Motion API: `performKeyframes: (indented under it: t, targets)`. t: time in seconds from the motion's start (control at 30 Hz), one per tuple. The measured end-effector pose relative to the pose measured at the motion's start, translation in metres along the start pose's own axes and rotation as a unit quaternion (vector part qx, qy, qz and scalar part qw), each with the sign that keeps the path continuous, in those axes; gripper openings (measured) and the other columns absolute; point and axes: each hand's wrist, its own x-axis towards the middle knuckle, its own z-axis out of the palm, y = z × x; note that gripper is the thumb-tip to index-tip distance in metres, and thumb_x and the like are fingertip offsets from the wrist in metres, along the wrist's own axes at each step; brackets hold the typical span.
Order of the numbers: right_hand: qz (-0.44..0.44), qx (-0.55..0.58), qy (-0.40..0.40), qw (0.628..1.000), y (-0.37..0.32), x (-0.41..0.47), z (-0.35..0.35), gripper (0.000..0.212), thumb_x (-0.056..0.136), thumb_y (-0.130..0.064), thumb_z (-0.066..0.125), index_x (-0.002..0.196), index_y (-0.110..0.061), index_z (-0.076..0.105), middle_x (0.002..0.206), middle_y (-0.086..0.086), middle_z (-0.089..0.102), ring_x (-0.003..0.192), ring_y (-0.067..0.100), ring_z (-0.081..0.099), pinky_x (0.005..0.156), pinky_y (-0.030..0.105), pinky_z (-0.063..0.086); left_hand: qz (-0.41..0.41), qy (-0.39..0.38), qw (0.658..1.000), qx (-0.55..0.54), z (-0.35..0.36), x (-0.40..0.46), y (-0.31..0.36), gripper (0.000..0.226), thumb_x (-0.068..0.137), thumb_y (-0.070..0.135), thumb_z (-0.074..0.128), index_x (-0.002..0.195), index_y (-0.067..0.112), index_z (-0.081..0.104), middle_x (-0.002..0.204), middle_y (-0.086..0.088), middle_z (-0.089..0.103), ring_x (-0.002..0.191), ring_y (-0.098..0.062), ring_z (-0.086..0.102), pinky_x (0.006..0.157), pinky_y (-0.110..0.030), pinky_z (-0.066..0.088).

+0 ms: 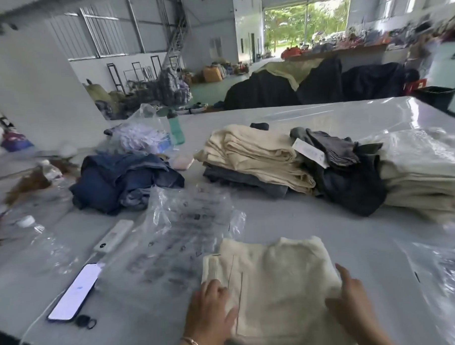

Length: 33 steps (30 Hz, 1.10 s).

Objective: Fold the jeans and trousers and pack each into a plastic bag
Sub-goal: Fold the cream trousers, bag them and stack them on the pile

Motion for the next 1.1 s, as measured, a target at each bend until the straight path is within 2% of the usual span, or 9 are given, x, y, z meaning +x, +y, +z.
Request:
performKeyframes:
  t: [0.1,0.2,0.37,0.47,0.57,0.67,0.8,1.0,1.1]
  targets:
    - [-0.048,-0.273,0.025,0.961,-0.018,-0.02,0.013,0.07,0.08,-0.035,0.057,0.143,-0.033,0.026,0.142,0.004,0.03,0.128,0.025,0.034,0.097,0.033,0.04,-0.227,-0.049,0.97,-0.069,-0.007,0.015,-0.012,0.071,0.077,0.061,0.058,0.131,0.018,0.041,0.133,-0.005,0.047,0.124,-0.027,0.045,0.098,-0.035,0.043]
    - [-0.179,-0.246,-0.01,0.952,-0.034,-0.042,0.04,0.069,0.084,-0.054,0.05,0.144,-0.033,0.026,0.151,-0.004,0.023,0.136,0.019,0.026,0.103,0.03,0.034,-0.33,-0.116,0.903,-0.25,-0.004,0.017,-0.024,0.088,0.069,0.055,0.073,0.134,0.007,0.039,0.135,-0.009,0.052,0.122,-0.026,0.053,0.098,-0.032,0.044]
    - [-0.269,-0.201,-0.116,0.935,-0.061,-0.059,0.095,0.11,0.072,-0.069,0.058,0.152,-0.028,-0.006,0.159,-0.008,0.004,0.144,0.01,0.011,0.114,0.029,0.02,-0.292,-0.059,0.894,-0.336,-0.01,0.017,-0.012,0.043,0.067,0.034,0.079,0.101,0.017,0.059,0.102,-0.001,0.067,0.092,-0.02,0.064,0.076,-0.027,0.051]
    - [-0.27,-0.128,-0.081,0.951,-0.086,-0.066,0.115,0.111,0.076,-0.058,0.061,0.151,-0.024,-0.013,0.16,-0.005,0.001,0.146,0.01,0.016,0.111,0.025,0.025,-0.231,-0.081,0.773,-0.585,-0.025,0.02,0.008,0.028,0.08,0.02,0.073,0.105,0.018,0.062,0.099,-0.002,0.07,0.068,-0.012,0.065,0.052,-0.022,0.047]
    - [-0.236,0.061,0.052,0.968,-0.091,-0.064,0.11,0.077,0.086,-0.025,0.06,0.148,-0.035,0.016,0.148,-0.006,0.042,0.128,0.012,0.049,0.093,0.016,0.04,-0.158,-0.16,0.669,-0.708,-0.041,0.024,0.012,0.02,0.09,0.028,0.061,0.103,0.017,0.072,0.085,-0.004,0.071,0.061,-0.011,0.061,0.053,-0.021,0.043]
    - [-0.167,0.2,0.104,0.96,-0.077,-0.048,0.077,0.062,0.085,-0.001,0.058,0.12,-0.051,0.054,0.112,-0.018,0.067,0.108,0.005,0.06,0.085,0.008,0.039,-0.168,-0.116,0.765,-0.611,-0.041,0.033,-0.007,0.035,0.097,0.035,0.05,0.084,0.017,0.077,0.073,0.001,0.068,0.066,-0.009,0.06,0.06,-0.021,0.042]
    - [-0.098,0.303,0.198,0.927,-0.042,-0.025,0.015,0.043,0.074,0.004,0.059,0.094,-0.033,0.071,0.087,-0.012,0.07,0.091,0.016,0.063,0.074,0.028,0.046,-0.198,-0.074,0.922,-0.325,-0.022,0.034,-0.036,0.016,0.086,0.024,0.062,0.07,0.02,0.062,0.072,0.0,0.064,0.07,-0.017,0.058,0.065,-0.024,0.044]
    - [-0.06,0.25,0.395,0.882,0.005,-0.018,-0.083,0.04,0.06,-0.033,0.048,0.094,-0.023,0.066,0.069,-0.005,0.059,0.067,0.008,0.047,0.05,0.008,0.033,-0.003,-0.151,0.971,-0.185,0.005,0.023,0.005,0.04,0.069,0.045,0.064,0.108,0.037,0.065,0.11,0.02,0.059,0.107,0.002,0.053,0.086,-0.009,0.038]
    - [-0.034,0.22,0.439,0.871,0.027,-0.004,-0.125,0.03,0.076,-0.017,0.056,0.105,-0.013,0.067,0.079,0.004,0.06,0.077,0.017,0.051,0.051,0.005,0.033,0.041,-0.193,0.971,-0.135,0.018,0.029,0.032,0.048,0.074,0.047,0.061,0.12,0.035,0.059,0.126,0.013,0.052,0.122,-0.007,0.046,0.102,-0.018,0.037]
